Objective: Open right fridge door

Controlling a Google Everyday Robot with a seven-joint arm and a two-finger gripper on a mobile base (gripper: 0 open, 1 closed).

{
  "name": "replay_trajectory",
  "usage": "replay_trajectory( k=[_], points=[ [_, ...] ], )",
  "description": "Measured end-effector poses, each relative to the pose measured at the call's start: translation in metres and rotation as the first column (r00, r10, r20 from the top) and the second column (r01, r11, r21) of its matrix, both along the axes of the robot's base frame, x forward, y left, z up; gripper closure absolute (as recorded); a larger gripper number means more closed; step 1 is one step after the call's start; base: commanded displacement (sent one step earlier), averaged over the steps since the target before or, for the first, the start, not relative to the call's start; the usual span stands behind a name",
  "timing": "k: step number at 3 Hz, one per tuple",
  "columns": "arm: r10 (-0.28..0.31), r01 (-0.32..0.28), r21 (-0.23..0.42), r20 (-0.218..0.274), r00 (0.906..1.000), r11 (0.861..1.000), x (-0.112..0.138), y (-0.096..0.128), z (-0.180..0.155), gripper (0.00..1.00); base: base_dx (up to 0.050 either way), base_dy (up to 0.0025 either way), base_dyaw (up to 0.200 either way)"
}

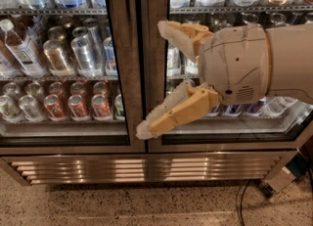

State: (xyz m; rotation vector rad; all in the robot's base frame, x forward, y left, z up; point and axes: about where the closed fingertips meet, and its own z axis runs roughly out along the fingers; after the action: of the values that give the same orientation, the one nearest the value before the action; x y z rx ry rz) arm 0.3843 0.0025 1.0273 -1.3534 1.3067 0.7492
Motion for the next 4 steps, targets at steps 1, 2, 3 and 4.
replay_trajectory(
  k=[1,2,3,4],
  points=[
    [0.022,-0.015,0.148,-0.045,0.9988,0.989,0.0099,-0.0110,-0.0007,0.00,0.000,0.00000,0.000],
    [0.022,-0.015,0.148,-0.045,0.9988,0.989,0.0099,-0.0110,-0.0007,0.00,0.042,0.00225,0.106],
    [0.022,-0.015,0.148,-0.045,0.9988,0.989,0.0099,-0.0110,-0.0007,0.00,0.039,-0.00245,-0.126],
    [0.022,-0.015,0.148,-0.045,0.9988,0.989,0.0099,-0.0110,-0.0007,0.00,0.045,0.00193,0.086]
  ],
)
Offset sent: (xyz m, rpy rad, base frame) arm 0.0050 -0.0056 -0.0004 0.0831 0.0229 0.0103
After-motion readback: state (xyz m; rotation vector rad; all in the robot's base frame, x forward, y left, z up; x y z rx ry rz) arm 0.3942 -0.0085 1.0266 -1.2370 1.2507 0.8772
